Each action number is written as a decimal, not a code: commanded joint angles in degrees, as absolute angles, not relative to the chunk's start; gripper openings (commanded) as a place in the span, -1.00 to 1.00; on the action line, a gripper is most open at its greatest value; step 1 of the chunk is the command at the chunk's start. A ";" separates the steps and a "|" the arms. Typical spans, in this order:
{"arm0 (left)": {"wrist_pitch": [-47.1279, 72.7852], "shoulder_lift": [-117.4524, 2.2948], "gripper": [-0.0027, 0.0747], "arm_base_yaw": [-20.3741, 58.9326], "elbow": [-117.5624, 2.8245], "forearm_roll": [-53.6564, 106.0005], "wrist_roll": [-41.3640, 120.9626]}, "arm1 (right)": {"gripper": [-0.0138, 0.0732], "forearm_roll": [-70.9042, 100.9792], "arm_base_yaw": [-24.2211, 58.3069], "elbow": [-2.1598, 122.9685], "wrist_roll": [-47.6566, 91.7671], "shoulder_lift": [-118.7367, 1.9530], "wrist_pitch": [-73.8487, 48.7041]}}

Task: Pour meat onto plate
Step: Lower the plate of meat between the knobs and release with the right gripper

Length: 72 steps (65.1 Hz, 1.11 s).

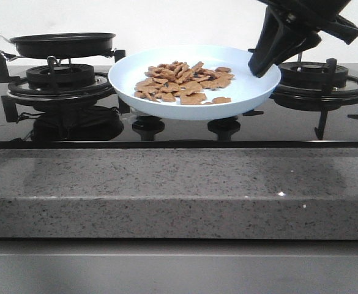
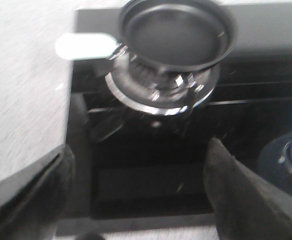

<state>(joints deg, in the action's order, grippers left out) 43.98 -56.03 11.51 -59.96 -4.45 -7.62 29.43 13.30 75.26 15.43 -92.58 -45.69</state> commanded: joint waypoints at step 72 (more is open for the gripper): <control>41.81 -44.23 0.45 12.99 -51.05 -6.85 -11.08 | -0.84 33.25 9.10 105.78 15.74 -102.54 -54.81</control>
<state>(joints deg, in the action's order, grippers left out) 45.69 -44.43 12.43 -49.68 -6.42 -10.51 30.40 9.53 100.26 15.43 -101.96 -55.05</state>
